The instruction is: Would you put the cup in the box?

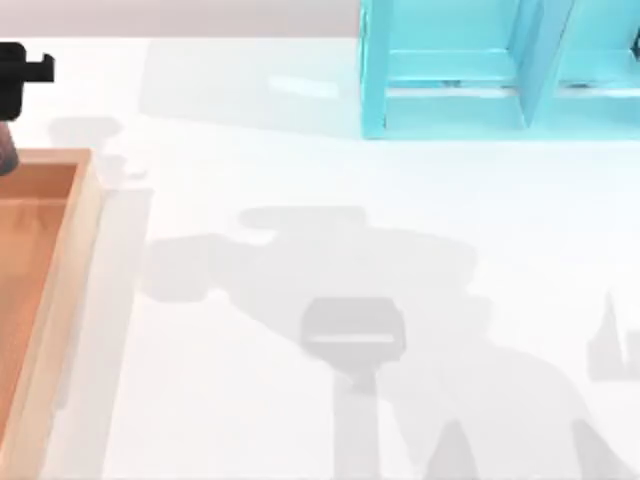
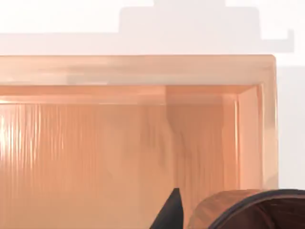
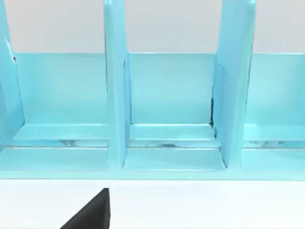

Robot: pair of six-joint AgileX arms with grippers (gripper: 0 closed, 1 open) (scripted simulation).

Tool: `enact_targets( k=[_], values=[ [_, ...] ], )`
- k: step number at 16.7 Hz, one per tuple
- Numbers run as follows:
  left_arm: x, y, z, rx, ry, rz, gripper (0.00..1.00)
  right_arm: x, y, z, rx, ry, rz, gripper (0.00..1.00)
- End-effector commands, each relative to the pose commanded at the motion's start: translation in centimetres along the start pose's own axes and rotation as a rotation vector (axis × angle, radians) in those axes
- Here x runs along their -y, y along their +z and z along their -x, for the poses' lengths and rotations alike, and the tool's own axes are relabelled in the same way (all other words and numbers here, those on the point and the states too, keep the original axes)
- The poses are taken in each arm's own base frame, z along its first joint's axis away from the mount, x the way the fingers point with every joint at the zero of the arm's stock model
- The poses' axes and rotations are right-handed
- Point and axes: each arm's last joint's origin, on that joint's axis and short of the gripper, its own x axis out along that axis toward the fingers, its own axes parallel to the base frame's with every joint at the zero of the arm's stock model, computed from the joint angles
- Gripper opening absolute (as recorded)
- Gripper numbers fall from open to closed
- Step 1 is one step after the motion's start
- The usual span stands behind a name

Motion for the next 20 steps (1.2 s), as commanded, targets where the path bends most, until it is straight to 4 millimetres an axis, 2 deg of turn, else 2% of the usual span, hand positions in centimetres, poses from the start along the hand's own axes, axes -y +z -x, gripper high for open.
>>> enact_targets(
  k=[3,5,7,9,14,20],
  values=[
    [-4.8,-5.7,2.7,0.037,0.009,-0.005,0.00,0.0,0.0,0.0,0.000,0.000,0.000,1.00],
    [-6.4,-8.7,3.7,0.059,0.020,-0.011,0.00,0.0,0.0,0.0,0.000,0.000,0.000,1.00],
    [-7.2,-10.7,4.2,0.077,0.029,-0.016,0.00,0.0,0.0,0.0,0.000,0.000,0.000,1.00],
    [-7.5,-11.5,4.4,0.084,0.033,-0.019,0.00,0.0,0.0,0.0,0.000,0.000,0.000,1.00],
    [-7.4,-11.5,4.1,0.076,0.031,-0.021,0.00,0.0,0.0,0.0,0.000,0.000,0.000,1.00],
    [-7.7,-11.6,0.2,0.104,0.041,-0.023,0.00,0.0,0.0,0.0,0.000,0.000,0.000,1.00]
  ],
)
